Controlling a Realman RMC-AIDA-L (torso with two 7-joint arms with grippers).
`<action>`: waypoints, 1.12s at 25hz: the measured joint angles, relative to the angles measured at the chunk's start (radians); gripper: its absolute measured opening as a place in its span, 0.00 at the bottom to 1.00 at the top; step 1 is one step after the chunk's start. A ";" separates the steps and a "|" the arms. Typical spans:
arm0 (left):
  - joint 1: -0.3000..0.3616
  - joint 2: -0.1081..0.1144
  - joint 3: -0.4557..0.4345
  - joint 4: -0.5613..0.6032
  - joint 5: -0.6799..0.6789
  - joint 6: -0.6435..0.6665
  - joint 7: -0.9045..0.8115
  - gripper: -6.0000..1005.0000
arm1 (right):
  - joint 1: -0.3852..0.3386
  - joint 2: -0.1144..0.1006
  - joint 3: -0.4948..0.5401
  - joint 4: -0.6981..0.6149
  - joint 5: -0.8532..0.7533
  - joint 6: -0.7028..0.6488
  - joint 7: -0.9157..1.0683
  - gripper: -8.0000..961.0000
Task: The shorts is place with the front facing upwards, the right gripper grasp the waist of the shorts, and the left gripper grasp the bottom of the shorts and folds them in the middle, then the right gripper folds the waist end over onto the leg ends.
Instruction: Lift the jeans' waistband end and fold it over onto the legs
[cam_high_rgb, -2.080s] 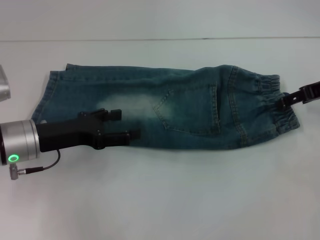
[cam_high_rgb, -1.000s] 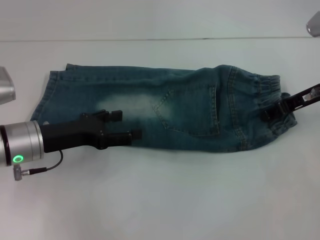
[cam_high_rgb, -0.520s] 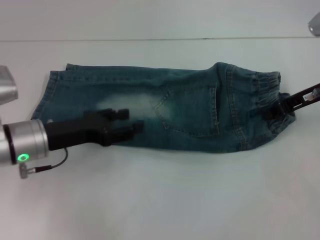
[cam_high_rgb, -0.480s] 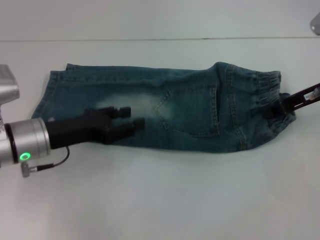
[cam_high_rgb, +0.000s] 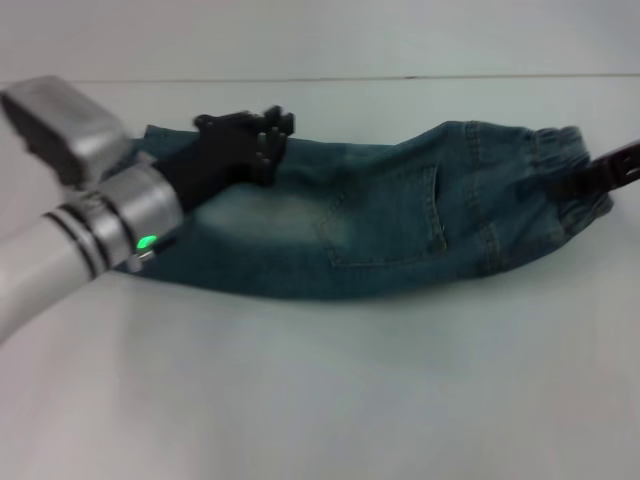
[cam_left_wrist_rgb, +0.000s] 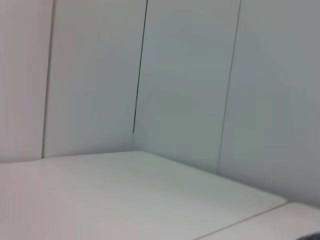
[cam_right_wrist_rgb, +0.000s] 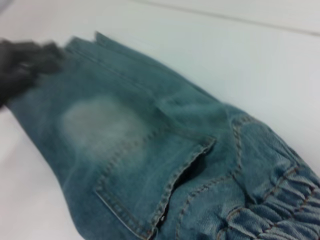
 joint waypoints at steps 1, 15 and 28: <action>-0.020 -0.001 0.000 -0.030 -0.014 -0.036 0.052 0.32 | 0.000 -0.004 0.015 -0.021 0.007 -0.030 -0.006 0.13; -0.120 -0.005 -0.006 -0.273 -0.043 -0.278 0.370 0.00 | 0.060 -0.007 0.100 -0.171 0.094 -0.202 -0.003 0.13; -0.163 -0.005 -0.032 -0.499 -0.034 -0.249 0.420 0.01 | 0.120 0.009 0.090 -0.172 0.160 -0.195 -0.015 0.13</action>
